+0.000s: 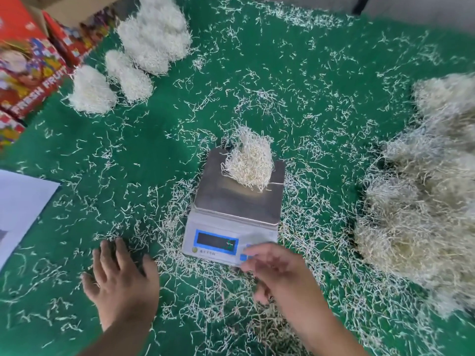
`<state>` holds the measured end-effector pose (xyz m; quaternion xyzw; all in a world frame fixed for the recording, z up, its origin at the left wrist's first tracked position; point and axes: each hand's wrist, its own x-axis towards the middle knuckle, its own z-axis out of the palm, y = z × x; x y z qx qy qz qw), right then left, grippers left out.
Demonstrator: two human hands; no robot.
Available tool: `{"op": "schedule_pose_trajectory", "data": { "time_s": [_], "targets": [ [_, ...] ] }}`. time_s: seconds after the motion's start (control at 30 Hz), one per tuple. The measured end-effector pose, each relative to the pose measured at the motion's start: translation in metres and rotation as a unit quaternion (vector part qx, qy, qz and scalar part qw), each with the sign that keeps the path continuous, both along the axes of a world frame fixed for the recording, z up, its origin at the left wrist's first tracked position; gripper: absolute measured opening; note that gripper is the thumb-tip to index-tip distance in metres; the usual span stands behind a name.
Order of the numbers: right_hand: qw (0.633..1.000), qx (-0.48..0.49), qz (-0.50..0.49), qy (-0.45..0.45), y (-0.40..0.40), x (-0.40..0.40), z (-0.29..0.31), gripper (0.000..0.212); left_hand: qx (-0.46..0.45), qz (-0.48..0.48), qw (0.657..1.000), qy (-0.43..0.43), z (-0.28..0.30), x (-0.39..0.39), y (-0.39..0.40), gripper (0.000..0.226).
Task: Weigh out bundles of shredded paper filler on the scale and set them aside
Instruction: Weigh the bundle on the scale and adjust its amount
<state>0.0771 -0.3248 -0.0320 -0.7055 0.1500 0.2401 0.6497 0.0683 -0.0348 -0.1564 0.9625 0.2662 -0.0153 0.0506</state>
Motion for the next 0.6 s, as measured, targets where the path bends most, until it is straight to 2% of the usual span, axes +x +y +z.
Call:
{"op": "schedule_pose_trajectory", "data": {
  "time_s": [0.07, 0.13, 0.2, 0.27, 0.3, 0.37, 0.43, 0.5, 0.6],
  "targets": [
    [0.99, -0.051, -0.095, -0.093, -0.015, 0.042, 0.016, 0.031, 0.01, -0.001, 1.0, 0.005, -0.003, 0.0, 0.002, 0.078],
    [0.97, -0.113, -0.104, -0.19, -0.019, 0.086, 0.026, 0.035, 0.016, 0.004, 1.0, -0.008, -0.007, 0.004, 0.002, 0.079],
    [0.949, -0.211, -0.031, -0.23, -0.014, 0.123, 0.03, 0.061, 0.017, 0.02, 0.999, -0.035, -0.01, 0.008, 0.001, 0.081],
    [0.931, -0.282, 0.054, -0.225, -0.004, 0.148, 0.026, 0.093, 0.013, 0.034, 0.997, -0.073, -0.017, 0.009, 0.001, 0.081],
    [0.919, -0.316, 0.083, -0.221, 0.003, 0.155, 0.023, 0.099, 0.001, 0.033, 0.996, -0.087, -0.018, 0.011, 0.002, 0.081],
    [0.888, -0.387, 0.098, -0.229, 0.015, 0.162, 0.018, 0.094, -0.004, 0.024, 0.994, -0.102, -0.022, 0.014, 0.006, 0.08],
    [0.87, -0.414, 0.088, -0.253, 0.015, 0.164, 0.012, 0.075, -0.004, 0.013, 0.995, -0.096, -0.025, 0.014, 0.007, 0.078],
    [0.902, -0.366, 0.036, -0.224, 0.008, 0.159, 0.014, 0.065, -0.01, 0.028, 0.996, -0.088, -0.025, 0.012, 0.006, 0.078],
    [0.96, -0.231, -0.074, -0.139, -0.012, 0.146, 0.023, 0.063, -0.023, 0.006, 0.995, -0.095, -0.026, 0.013, 0.014, 0.077]
  ]
}}
